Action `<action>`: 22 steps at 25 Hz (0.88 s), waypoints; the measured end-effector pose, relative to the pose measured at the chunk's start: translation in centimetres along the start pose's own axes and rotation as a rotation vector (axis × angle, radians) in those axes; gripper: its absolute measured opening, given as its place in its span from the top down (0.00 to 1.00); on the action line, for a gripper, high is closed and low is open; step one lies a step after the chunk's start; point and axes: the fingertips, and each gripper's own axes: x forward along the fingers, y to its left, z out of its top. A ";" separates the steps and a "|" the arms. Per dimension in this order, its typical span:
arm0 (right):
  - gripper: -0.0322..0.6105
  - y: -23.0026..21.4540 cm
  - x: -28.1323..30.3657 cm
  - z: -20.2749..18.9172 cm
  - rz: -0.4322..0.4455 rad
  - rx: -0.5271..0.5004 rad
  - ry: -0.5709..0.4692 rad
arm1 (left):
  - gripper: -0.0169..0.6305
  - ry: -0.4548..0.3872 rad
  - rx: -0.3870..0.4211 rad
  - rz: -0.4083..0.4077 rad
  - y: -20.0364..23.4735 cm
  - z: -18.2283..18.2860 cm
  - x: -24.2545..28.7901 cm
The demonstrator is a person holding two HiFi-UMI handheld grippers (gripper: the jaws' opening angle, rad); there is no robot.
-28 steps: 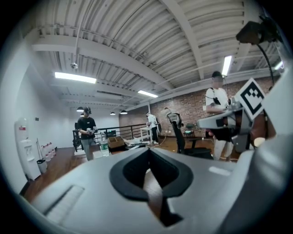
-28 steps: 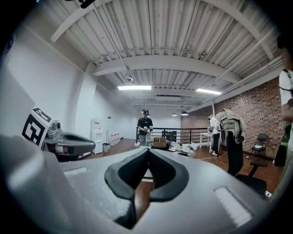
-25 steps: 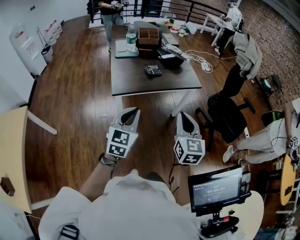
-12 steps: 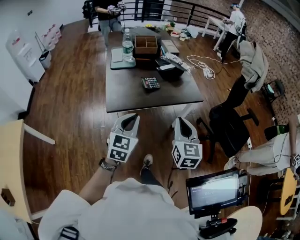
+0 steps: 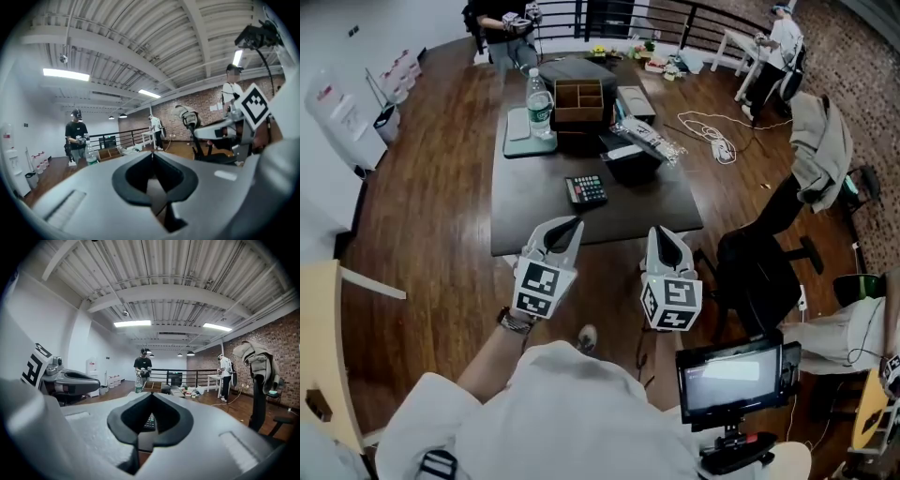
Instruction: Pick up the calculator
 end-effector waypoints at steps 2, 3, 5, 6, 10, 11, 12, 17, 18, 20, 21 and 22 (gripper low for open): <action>0.95 -0.8 1.0 -0.1 0.018 -0.026 0.005 | 0.93 -0.018 0.012 -0.006 -0.2 0.5 1.7; 0.95 -0.9 1.4 -0.3 0.034 -0.041 0.011 | 0.92 -0.018 0.008 -0.006 -0.3 0.6 2.4; 0.95 -1.2 2.2 -0.8 0.064 -0.055 0.024 | 0.91 0.000 -0.010 -0.013 -0.6 0.3 3.7; 0.95 -1.5 2.6 -0.9 0.072 -0.053 0.030 | 0.90 0.013 -0.023 -0.019 -0.8 0.0 4.2; 0.95 -2.8 4.0 -1.3 0.061 -0.044 0.037 | 0.89 0.085 -0.078 0.001 -0.5 -1.9 5.9; 0.95 -3.2 4.4 -1.3 0.055 -0.046 0.038 | 0.89 0.103 -0.084 0.020 -0.1 -2.4 6.2; 0.95 -3.5 4.8 -1.5 0.051 -0.047 0.040 | 0.89 0.119 -0.084 0.037 0.4 -2.7 6.6; 0.95 -4.0 7.6 -2.7 0.070 -0.020 0.072 | 0.85 0.166 -0.084 0.050 1.9 -4.1 8.7; 0.95 -3.8 8.3 -2.8 0.075 -0.016 0.076 | 0.83 0.176 -0.098 0.048 2.5 -4.5 9.2; 0.95 -3.3 9.7 -3.0 0.085 -0.019 0.083 | 0.81 0.192 -0.142 0.049 3.7 -5.6 10.1; 0.95 -3.1 10.5 -3.1 0.090 -0.022 0.087 | 0.80 0.201 -0.167 0.046 4.4 -6.2 10.7; 0.95 -2.9 11.3 -3.3 0.097 -0.028 0.091 | 0.79 0.212 -0.188 0.040 4.9 -7.0 11.2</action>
